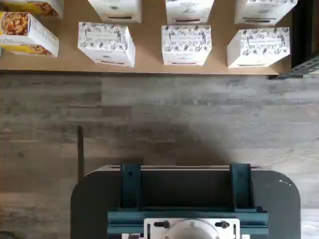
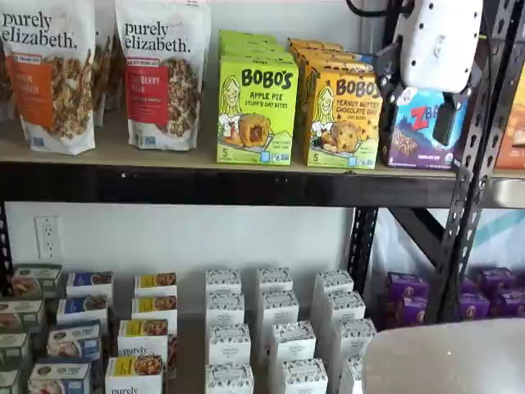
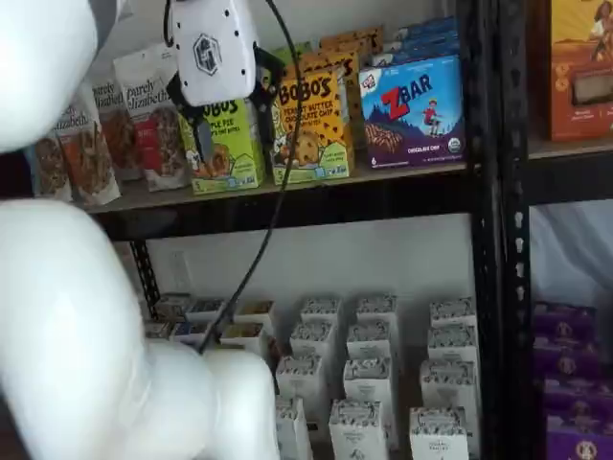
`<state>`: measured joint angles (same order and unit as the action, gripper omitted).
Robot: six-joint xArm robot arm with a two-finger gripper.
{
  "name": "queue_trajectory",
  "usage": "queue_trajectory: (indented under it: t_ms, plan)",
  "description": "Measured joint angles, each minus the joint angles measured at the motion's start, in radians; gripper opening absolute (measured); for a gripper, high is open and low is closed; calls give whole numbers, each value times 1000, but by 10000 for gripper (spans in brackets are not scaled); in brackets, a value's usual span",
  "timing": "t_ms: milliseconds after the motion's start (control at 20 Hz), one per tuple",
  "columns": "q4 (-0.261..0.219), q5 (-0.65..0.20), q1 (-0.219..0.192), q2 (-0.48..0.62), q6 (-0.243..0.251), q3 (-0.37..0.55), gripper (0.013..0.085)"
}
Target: Pick the green box on the top shelf, the fourth from the left
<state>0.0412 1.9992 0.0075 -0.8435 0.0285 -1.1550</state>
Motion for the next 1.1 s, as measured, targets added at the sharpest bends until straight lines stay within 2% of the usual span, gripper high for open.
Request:
queue_trajectory:
  t_ms: [50,100,150,250,600,800,1100]
  plan:
    - [18,-16,-15,-10,-11,10,850]
    - [99,-93,-93,-61,-61,59,850]
    - [155,-138,-141,-92,-94,87,850]
    - [200,-173,-175,-109,-123,105,850]
    - [196,-177,-158,-103,-111,101,850]
    - [186,-184,-132,-90,-89,99,850]
    - [201,-217,-131,-71,-92,100,850]
